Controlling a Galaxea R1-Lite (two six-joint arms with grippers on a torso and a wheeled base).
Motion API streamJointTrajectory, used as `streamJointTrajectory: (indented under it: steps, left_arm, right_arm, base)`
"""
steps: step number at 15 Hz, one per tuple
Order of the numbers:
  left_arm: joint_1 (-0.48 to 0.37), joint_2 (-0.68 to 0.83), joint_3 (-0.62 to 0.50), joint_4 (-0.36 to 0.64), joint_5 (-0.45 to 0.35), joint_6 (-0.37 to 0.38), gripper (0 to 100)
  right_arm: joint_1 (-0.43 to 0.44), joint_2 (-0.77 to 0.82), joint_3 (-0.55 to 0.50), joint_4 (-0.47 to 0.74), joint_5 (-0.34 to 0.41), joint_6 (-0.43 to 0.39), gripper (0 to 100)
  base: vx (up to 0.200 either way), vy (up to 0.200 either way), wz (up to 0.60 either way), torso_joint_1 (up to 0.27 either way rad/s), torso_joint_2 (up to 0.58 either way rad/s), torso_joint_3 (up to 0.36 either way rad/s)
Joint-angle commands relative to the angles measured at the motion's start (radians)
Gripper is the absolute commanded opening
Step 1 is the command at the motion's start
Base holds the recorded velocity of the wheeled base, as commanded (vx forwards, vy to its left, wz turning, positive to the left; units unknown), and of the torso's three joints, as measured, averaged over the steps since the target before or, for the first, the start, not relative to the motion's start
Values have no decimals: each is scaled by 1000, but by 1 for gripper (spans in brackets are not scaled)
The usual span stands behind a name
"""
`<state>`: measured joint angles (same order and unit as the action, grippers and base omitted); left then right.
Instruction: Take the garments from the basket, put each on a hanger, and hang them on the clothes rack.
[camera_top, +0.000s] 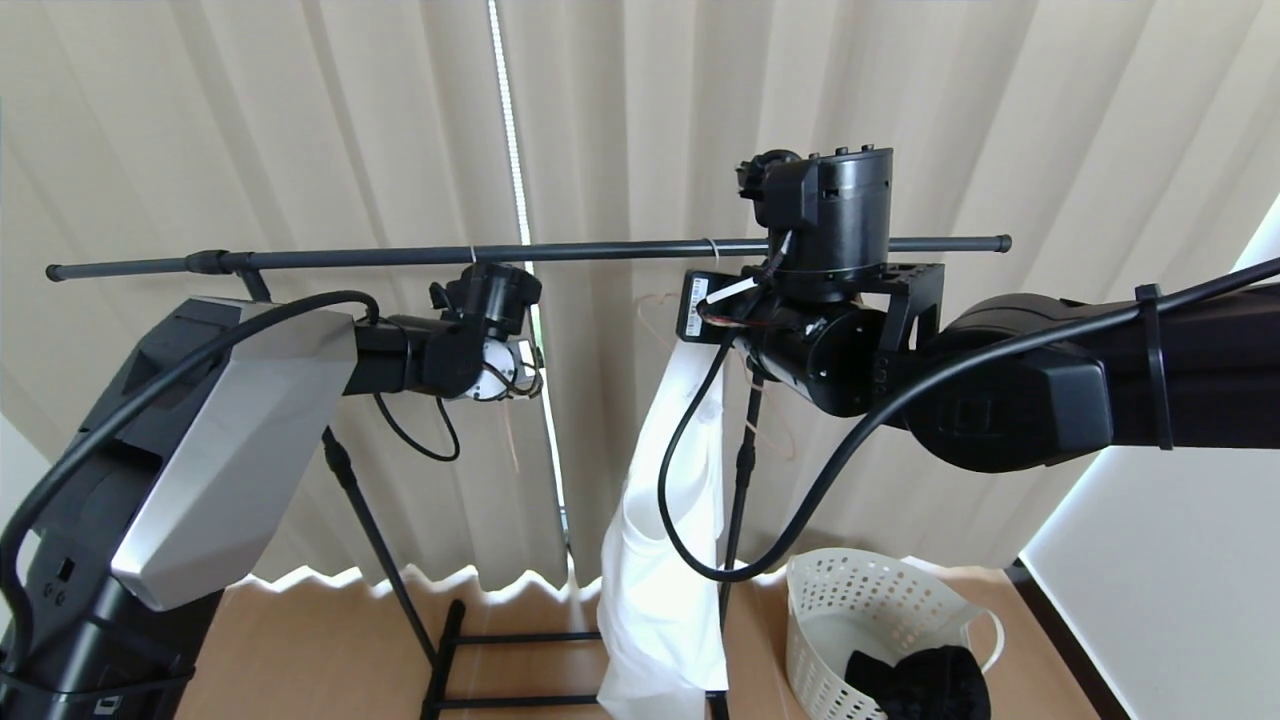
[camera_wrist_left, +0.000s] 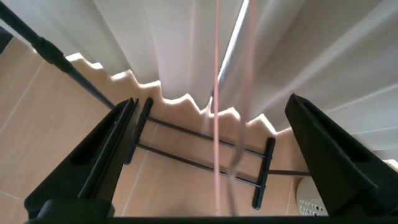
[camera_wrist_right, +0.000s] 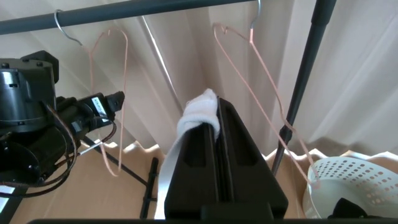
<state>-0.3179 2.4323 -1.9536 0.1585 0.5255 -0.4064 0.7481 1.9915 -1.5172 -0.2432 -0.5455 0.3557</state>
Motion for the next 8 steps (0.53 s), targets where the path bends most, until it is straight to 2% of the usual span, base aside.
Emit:
streamJointTrajectory:
  steps: [1, 5, 6, 8]
  left_arm:
    - [13, 57, -46, 24, -2, 14, 100]
    - [23, 77, -46, 21, -2, 23, 100]
    - [23, 74, -46, 21, -2, 23, 0]
    - [25, 68, -46, 19, -4, 23, 0]
  right_arm:
    - [0, -2, -1, -2, -1, 0, 0]
    - [0, -3, -1, -2, -1, 0, 0]
    - [0, -3, -1, -2, -1, 0, 0]
    - [0, 0, -1, -2, -1, -1, 0]
  base:
    - [0, 0, 0, 0, 0, 0]
    - [0, 0, 0, 0, 0, 0]
    - [0, 0, 0, 0, 0, 0]
    - [0, 0, 0, 0, 0, 0]
